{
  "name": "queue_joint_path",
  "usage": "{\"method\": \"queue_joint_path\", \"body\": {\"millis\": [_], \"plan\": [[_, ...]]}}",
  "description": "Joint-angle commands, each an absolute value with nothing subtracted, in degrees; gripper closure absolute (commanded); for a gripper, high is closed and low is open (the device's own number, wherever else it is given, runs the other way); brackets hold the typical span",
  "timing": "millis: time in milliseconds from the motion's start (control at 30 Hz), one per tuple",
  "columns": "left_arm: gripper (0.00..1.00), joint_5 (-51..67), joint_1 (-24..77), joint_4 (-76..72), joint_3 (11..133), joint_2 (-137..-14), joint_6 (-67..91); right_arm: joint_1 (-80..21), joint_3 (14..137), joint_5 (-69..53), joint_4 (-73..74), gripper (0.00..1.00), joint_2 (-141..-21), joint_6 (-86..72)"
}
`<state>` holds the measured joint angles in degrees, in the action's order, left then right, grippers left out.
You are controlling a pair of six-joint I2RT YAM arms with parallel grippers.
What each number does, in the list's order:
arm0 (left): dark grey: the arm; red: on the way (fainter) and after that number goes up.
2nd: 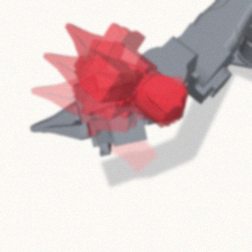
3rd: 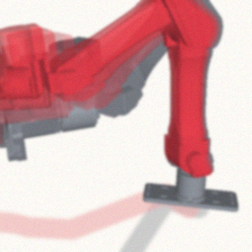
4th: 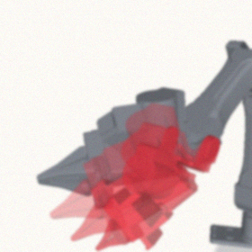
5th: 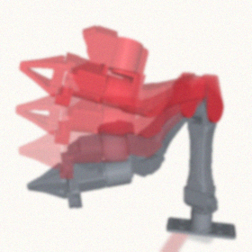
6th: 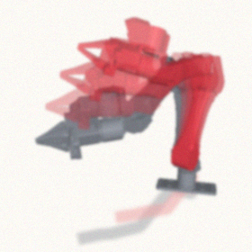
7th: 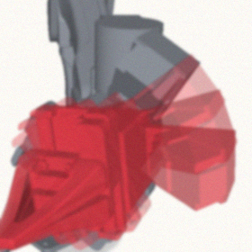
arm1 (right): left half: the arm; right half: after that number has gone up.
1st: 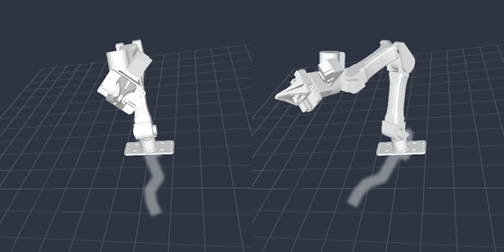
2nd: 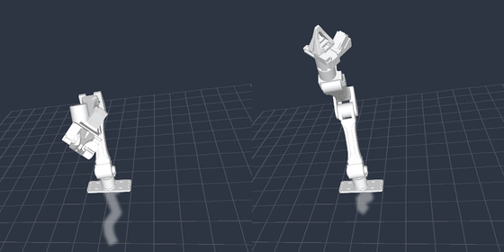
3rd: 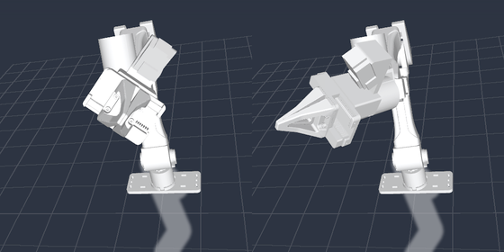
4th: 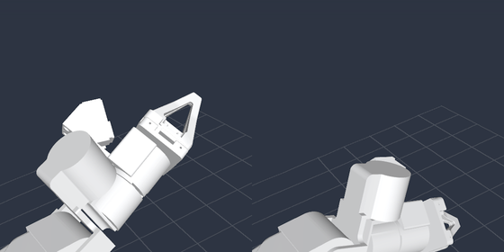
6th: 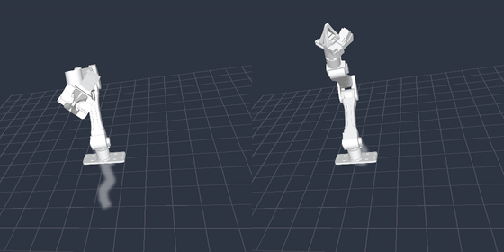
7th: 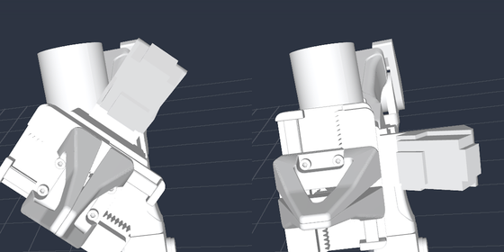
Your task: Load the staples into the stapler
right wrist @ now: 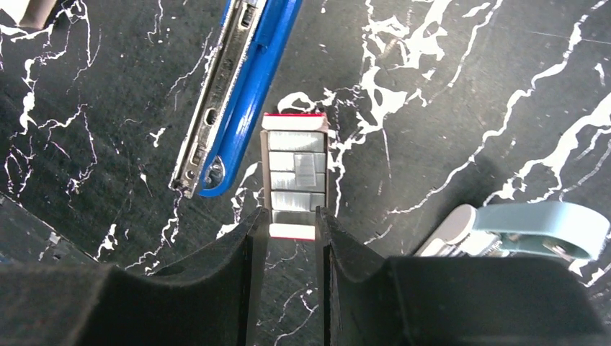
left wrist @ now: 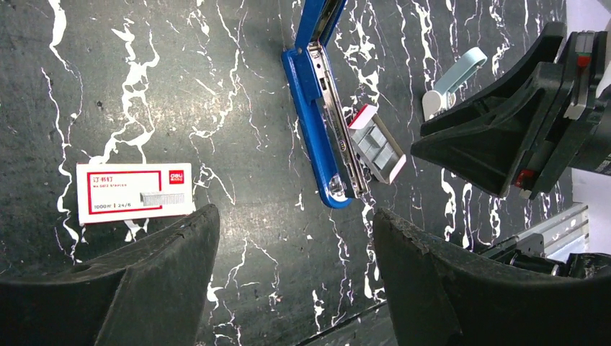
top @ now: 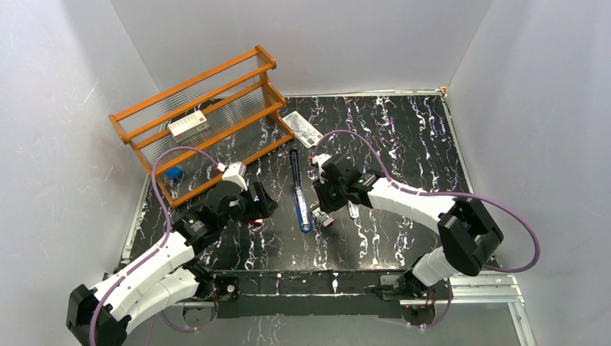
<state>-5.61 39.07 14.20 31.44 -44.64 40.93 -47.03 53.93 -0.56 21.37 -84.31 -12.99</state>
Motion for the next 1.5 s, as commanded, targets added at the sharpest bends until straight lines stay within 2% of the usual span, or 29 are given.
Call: {"method": "queue_joint_path", "body": {"millis": [0, 67, 167, 400, 800, 1067, 1233, 1467], "plan": [[0.25, -6.9, 38.7, 11.7, 31.3, -46.7, 39.4, -48.3, 56.2, -2.0, 17.4, 0.63, -86.5, -13.2], [0.25, -6.9, 38.7, 11.8, 31.6, -47.7, 39.2, -48.7, 56.7, -1.3, 17.7, 0.7, -87.7, -13.9], [0.25, -7.0, 38.8, 12.0, 31.7, -48.2, 39.1, -49.8, 57.1, -2.3, 18.4, 0.76, -88.2, -15.4], [0.25, -8.2, 38.7, 12.2, 30.7, -46.0, 39.6, -52.4, 52.5, -10.5, 16.7, 0.73, -85.8, -22.7], [0.25, -9.0, 38.7, 12.7, 29.5, -46.1, 40.8, -54.8, 51.2, -2.6, 20.2, 0.71, -87.7, -26.8], [0.25, -9.0, 38.7, 12.7, 30.0, -48.0, 40.3, -54.8, 50.0, -0.8, 18.6, 0.58, -89.3, -26.8], [0.25, -9.1, 38.7, 12.4, 30.1, -48.6, 40.2, -54.8, 49.4, -0.3, 18.0, 0.54, -89.8, -27.2], [0.25, -9.1, 38.7, 12.2, 30.1, -49.1, 39.9, -54.8, 49.9, 6.9, 19.2, 0.48, -90.7, -29.2]]}}
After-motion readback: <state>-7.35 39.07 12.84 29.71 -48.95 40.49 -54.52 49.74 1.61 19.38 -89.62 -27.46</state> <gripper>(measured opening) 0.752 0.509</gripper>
